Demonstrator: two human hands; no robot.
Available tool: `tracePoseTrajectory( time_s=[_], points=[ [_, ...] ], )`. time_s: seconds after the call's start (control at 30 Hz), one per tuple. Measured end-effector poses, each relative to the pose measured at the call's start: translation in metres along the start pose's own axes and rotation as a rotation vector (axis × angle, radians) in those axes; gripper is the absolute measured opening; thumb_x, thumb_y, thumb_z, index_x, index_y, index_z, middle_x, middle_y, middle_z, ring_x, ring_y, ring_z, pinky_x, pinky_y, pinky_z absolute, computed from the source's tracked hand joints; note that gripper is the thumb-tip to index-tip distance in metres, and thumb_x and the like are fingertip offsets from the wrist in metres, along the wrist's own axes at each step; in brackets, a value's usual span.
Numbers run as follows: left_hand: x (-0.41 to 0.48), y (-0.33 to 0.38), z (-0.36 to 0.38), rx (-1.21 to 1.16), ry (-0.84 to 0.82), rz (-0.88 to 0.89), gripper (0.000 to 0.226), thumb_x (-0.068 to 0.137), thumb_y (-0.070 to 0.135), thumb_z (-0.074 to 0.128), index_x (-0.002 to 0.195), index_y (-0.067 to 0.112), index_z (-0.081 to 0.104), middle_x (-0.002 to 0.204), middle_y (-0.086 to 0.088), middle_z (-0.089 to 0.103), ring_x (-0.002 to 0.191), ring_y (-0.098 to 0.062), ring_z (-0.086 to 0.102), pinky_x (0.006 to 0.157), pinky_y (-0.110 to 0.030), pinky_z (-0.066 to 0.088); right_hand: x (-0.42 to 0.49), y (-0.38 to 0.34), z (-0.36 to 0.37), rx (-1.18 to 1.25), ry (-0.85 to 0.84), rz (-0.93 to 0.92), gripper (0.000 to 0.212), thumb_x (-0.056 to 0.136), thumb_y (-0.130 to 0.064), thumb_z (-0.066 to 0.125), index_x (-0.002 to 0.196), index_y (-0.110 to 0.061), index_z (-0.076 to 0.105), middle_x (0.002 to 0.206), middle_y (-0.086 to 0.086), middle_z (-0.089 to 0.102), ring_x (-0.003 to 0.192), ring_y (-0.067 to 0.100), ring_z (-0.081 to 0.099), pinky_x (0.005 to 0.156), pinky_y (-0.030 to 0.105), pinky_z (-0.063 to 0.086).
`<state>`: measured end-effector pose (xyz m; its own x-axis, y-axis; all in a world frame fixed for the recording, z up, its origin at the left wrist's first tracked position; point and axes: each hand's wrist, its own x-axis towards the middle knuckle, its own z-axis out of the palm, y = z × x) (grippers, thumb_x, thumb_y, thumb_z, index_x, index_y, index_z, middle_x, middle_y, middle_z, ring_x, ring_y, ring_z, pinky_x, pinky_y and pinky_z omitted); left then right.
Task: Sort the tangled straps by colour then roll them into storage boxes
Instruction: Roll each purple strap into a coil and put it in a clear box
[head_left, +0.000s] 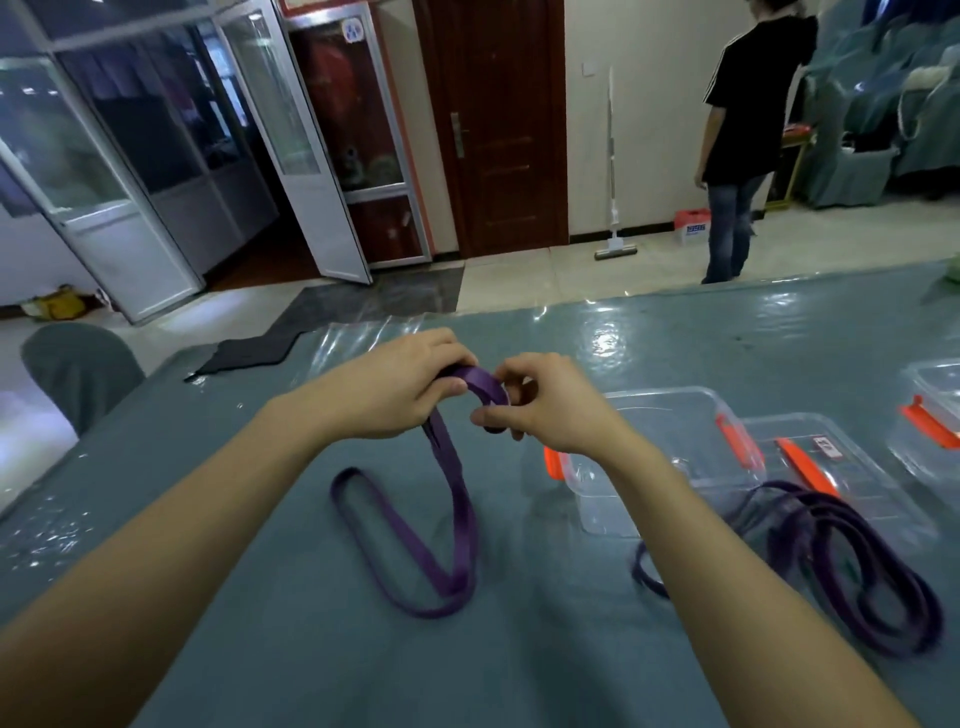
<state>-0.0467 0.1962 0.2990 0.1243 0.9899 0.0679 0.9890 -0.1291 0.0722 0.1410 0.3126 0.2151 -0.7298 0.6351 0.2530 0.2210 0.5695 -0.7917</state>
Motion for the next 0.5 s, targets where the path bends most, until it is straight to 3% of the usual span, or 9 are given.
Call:
tracePoseTrajectory(
  time_s=[0.1,0.2,0.27,0.33,0.4,0.5],
  points=[
    [-0.006,0.008,0.003,0.019,-0.003,0.004,0.030,0.113,0.032,0.054,0.142,0.025,0.064,0.123,0.010,0.056,0.109,-0.009,0.054,0.097,-0.029,0.046,-0.011,0.003,-0.005,-0.013,0.052,0.011,0.033,0.079,-0.038,0.096,0.100,-0.022,0.077,0.101,-0.002,0.060,0.064,0.013,0.071,0.060,0.021,0.054],
    [-0.011,0.017,0.007,0.031,0.017,0.021,0.034,0.112,0.030,0.059,0.144,0.021,0.064,0.126,0.004,0.063,0.112,-0.014,0.060,0.101,-0.035,0.049,-0.026,0.006,-0.012,0.152,0.090,-0.009,0.032,0.080,-0.021,0.097,0.104,-0.019,0.076,0.111,-0.002,0.063,0.069,0.017,0.076,0.070,0.028,0.062],
    [-0.014,0.023,0.011,-0.003,0.073,0.035,0.032,0.110,0.029,0.064,0.140,0.019,0.066,0.123,0.002,0.069,0.110,-0.017,0.064,0.100,-0.039,0.052,-0.036,0.009,-0.015,0.332,0.131,-0.004,0.034,0.079,-0.009,0.096,0.105,-0.011,0.074,0.106,0.006,0.071,0.071,0.026,0.079,0.075,0.036,0.066],
    [-0.016,0.029,0.014,-0.016,0.106,0.043,0.028,0.108,0.029,0.067,0.135,0.019,0.068,0.119,0.003,0.072,0.108,-0.018,0.067,0.099,-0.042,0.054,-0.046,0.012,-0.016,0.406,0.087,0.050,0.035,0.081,-0.009,0.094,0.107,-0.012,0.070,0.087,0.010,0.080,0.073,0.029,0.079,0.079,0.039,0.066],
    [-0.019,0.032,0.018,-0.020,0.113,0.064,0.025,0.107,0.030,0.068,0.130,0.020,0.070,0.115,0.005,0.072,0.106,-0.017,0.067,0.099,-0.043,0.054,-0.053,0.016,-0.016,0.328,0.042,0.076,0.034,0.082,-0.013,0.095,0.105,-0.016,0.070,0.077,0.008,0.080,0.071,0.025,0.079,0.078,0.041,0.065],
    [-0.023,0.034,0.018,-0.089,0.142,0.095,0.022,0.103,0.030,0.075,0.122,0.018,0.075,0.108,0.006,0.074,0.100,-0.014,0.068,0.096,-0.041,0.056,-0.057,0.017,-0.016,0.232,0.053,0.049,0.030,0.079,-0.016,0.097,0.100,-0.020,0.076,0.083,0.003,0.078,0.067,0.021,0.077,0.073,0.046,0.065]
  ],
)
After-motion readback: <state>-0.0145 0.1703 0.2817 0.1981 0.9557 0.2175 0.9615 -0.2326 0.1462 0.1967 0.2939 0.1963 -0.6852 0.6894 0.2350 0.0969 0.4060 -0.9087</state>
